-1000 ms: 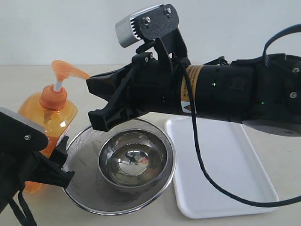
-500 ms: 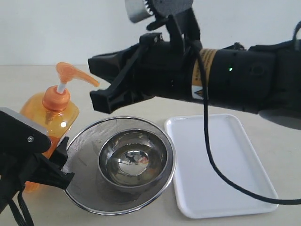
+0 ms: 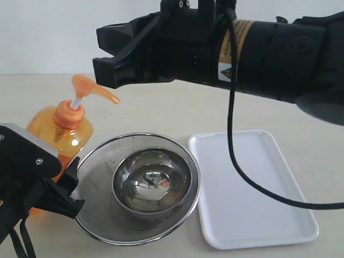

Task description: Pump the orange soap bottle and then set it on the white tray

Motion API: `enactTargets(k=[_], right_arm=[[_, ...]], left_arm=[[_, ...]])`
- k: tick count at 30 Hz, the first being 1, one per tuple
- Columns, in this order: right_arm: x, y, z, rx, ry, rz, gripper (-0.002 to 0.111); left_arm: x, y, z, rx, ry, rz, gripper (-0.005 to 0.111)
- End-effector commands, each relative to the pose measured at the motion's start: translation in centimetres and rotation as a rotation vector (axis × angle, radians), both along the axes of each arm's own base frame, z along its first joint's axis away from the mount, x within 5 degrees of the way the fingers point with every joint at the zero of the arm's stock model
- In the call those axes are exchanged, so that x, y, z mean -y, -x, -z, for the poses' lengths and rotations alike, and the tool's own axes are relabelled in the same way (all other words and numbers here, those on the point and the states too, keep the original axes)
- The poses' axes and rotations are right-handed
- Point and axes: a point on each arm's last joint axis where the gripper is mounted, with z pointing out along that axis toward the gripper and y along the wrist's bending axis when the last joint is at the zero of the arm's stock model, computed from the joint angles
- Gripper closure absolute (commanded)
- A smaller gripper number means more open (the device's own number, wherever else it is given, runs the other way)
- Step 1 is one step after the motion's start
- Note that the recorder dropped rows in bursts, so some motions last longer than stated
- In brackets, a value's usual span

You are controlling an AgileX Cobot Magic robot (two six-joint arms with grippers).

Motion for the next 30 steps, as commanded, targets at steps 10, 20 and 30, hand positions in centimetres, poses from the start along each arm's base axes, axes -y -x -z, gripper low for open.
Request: enactTargets(k=[10,20,30], right_arm=[[-2.0,-0.4,1.9,-0.040,0.110,-0.007,0.108],[-2.1,-0.2,2.2,-0.073,0.129,-0.014,0.108],[-2.5,-0.2,3.3,-0.120,0.163,-0.048,0.108]], left_arm=[[0.2,-0.2,-0.7,0.072,-0.023,0.028,0.102],[0.4,-0.2,-0.7,0.077,-0.025,0.041,0.102],[0.4,-0.2,-0.8,0.079,-0.027,0.047,0.102]])
